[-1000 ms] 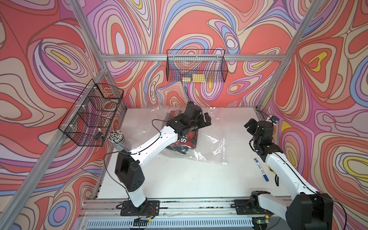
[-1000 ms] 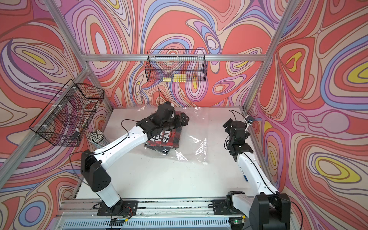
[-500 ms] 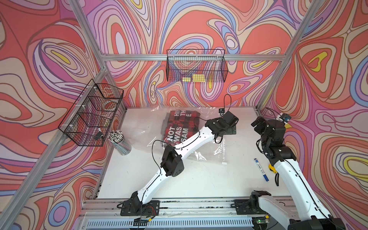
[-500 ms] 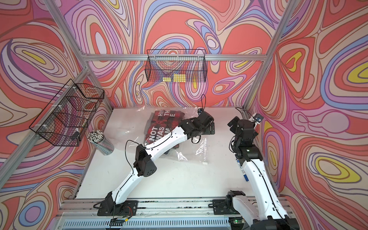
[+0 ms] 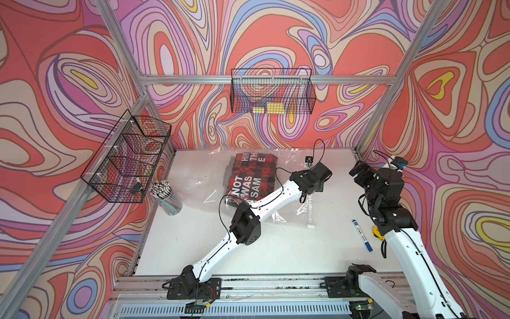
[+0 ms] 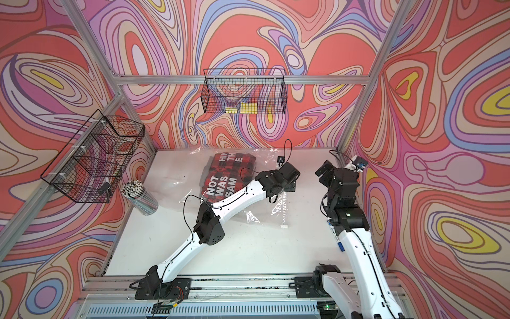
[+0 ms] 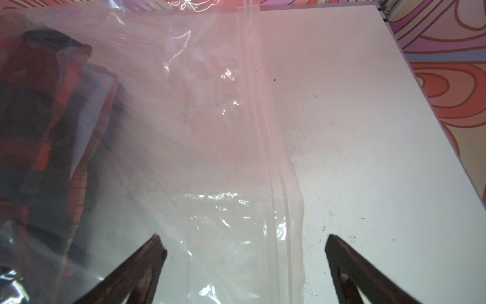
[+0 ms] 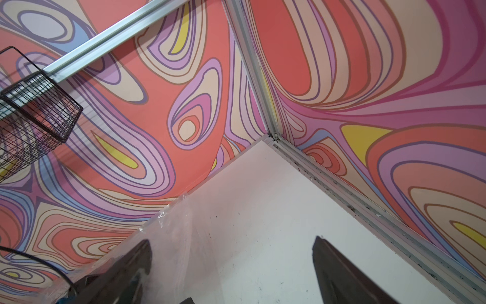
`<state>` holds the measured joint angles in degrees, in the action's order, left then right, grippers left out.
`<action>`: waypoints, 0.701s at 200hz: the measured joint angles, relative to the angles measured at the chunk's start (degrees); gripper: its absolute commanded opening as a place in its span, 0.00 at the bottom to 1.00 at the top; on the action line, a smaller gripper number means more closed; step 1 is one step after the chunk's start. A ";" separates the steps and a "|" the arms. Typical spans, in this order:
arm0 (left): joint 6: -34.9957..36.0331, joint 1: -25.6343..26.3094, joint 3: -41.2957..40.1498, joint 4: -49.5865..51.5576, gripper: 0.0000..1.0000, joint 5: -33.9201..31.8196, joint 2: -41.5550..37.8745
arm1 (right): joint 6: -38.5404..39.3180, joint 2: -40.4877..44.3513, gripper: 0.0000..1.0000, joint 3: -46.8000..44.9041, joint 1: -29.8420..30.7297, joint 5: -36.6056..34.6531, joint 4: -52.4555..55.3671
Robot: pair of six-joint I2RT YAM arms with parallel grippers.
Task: Take the shirt out of the vacuum bag
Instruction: Open the vacuum bag at the center of the board.
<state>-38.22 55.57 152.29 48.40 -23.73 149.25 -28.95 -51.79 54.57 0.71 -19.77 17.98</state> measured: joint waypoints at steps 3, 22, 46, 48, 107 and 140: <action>0.22 0.02 0.11 -0.04 0.99 -0.15 0.04 | 0.02 0.07 0.98 0.00 0.00 0.17 0.00; 2.05 0.55 2.05 -0.50 0.99 -1.36 1.29 | 0.20 0.15 0.98 0.00 0.00 1.36 -0.37; 3.52 1.14 3.13 -0.66 0.99 -2.34 2.47 | 0.37 0.15 0.98 0.00 0.00 2.47 -0.46; 3.58 1.16 3.15 -0.63 0.99 -2.40 2.54 | 0.37 0.15 0.98 0.00 0.00 2.60 -0.46; 4.79 0.74 3.28 0.46 0.89 -3.98 5.46 | 0.63 0.26 0.98 0.00 0.00 4.72 -0.83; 5.44 -0.24 3.28 0.83 0.80 -4.59 5.46 | 0.70 0.35 0.98 0.00 0.00 6.19 -0.92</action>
<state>-32.77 55.33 155.57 49.23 -28.32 154.71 -28.25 -51.44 54.57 0.71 -13.58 17.06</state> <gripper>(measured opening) 0.842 0.982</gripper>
